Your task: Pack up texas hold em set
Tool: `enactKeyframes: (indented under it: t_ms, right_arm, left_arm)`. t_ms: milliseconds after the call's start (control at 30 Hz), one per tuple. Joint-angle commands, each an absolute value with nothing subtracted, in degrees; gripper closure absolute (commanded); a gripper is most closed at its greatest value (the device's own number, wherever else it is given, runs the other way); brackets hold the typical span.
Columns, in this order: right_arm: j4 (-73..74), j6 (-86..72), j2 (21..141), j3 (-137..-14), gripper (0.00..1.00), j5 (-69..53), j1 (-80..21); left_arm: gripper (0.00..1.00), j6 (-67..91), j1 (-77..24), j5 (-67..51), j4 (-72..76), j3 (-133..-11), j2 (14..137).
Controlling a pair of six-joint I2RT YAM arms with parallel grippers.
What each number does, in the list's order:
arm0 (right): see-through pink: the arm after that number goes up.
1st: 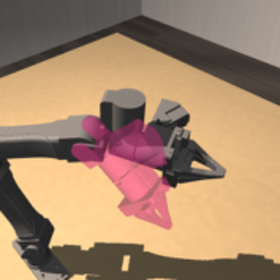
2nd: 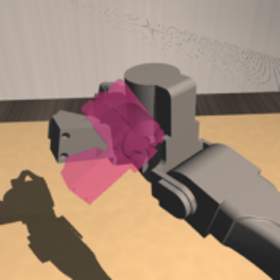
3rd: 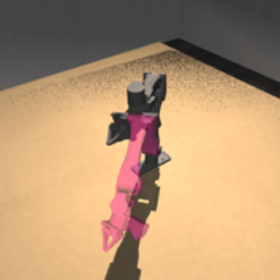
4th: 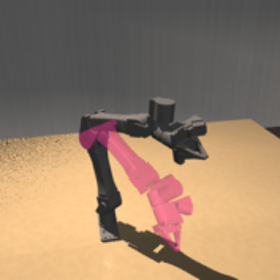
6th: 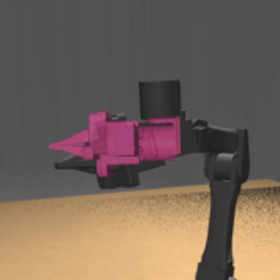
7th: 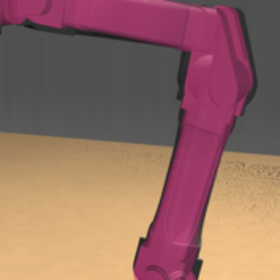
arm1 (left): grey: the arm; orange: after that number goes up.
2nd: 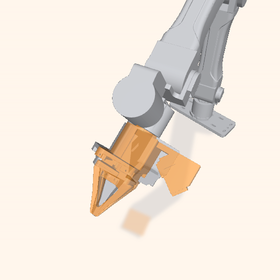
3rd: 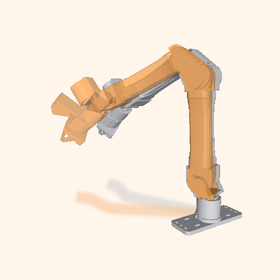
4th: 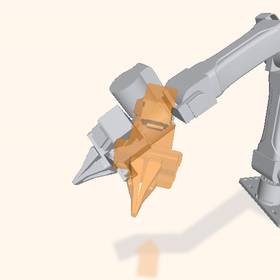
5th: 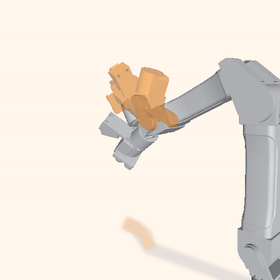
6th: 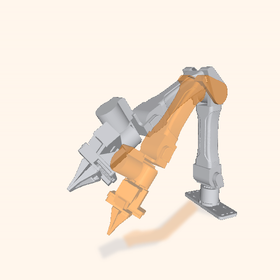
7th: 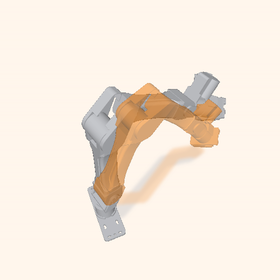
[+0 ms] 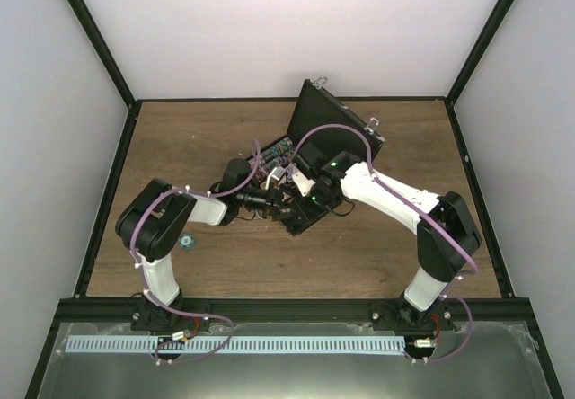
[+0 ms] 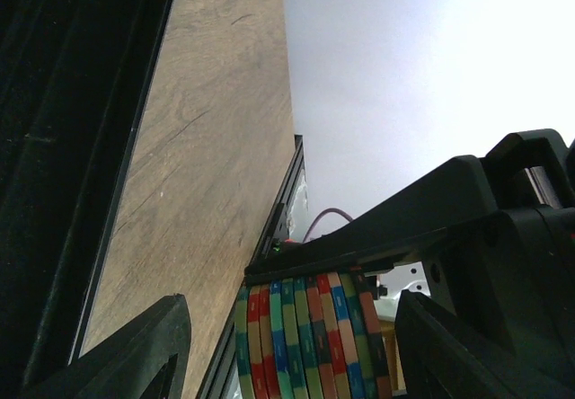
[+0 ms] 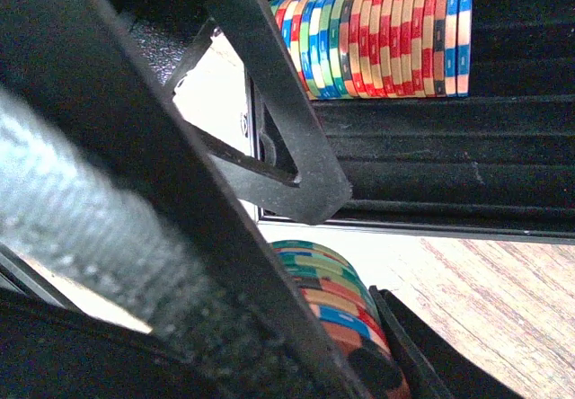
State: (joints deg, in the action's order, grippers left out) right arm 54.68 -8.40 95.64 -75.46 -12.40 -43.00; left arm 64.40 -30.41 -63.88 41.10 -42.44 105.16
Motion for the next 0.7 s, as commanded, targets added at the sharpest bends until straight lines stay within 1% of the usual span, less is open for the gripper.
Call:
enactKeyframes:
  t_ms: [0,100,200,267,400,433,500,567,667]
  right_arm:
    - [51.3,-8.3,95.7,-79.7,0.72,-12.2,-43.4]
    - [51.2,-8.2,95.9,-80.0,0.72,-12.3,-43.4]
    - [51.0,-8.2,96.1,-80.2,0.72,-12.0,-43.4]
    - [50.8,-8.2,96.1,-80.4,0.72,-11.9,-43.4]
    - [50.9,-8.1,96.5,-80.6,0.72,-11.9,-43.4]
    - [50.9,-8.1,96.6,-80.6,0.72,-11.9,-43.4]
    - [50.9,-8.1,96.7,-80.7,0.72,-12.0,-43.4]
    - [50.9,-8.0,96.7,-80.8,0.72,-11.9,-43.4]
    - [50.8,-8.0,97.1,-80.7,0.72,-11.9,-43.4]
  left_arm:
    - [0.35,65.1,-32.7,-68.4,45.7,-42.6,106.4]
    - [0.37,68.0,-33.2,-69.0,49.6,-42.3,107.0]
    - [0.4,74.9,-33.6,-70.0,59.2,-41.2,108.4]
    - [0.43,81.8,-33.7,-70.3,70.9,-40.1,110.2]
    - [0.54,102.1,-33.8,-70.1,97.9,-39.3,117.4]
    - [0.56,104.9,-34.0,-70.3,101.1,-39.5,118.8]
    - [0.59,104.4,-34.2,-69.9,101.3,-39.4,119.1]
    - [0.59,104.0,-34.7,-70.0,101.1,-39.5,118.9]
    - [0.63,101.7,-34.8,-70.3,98.1,-39.8,118.0]
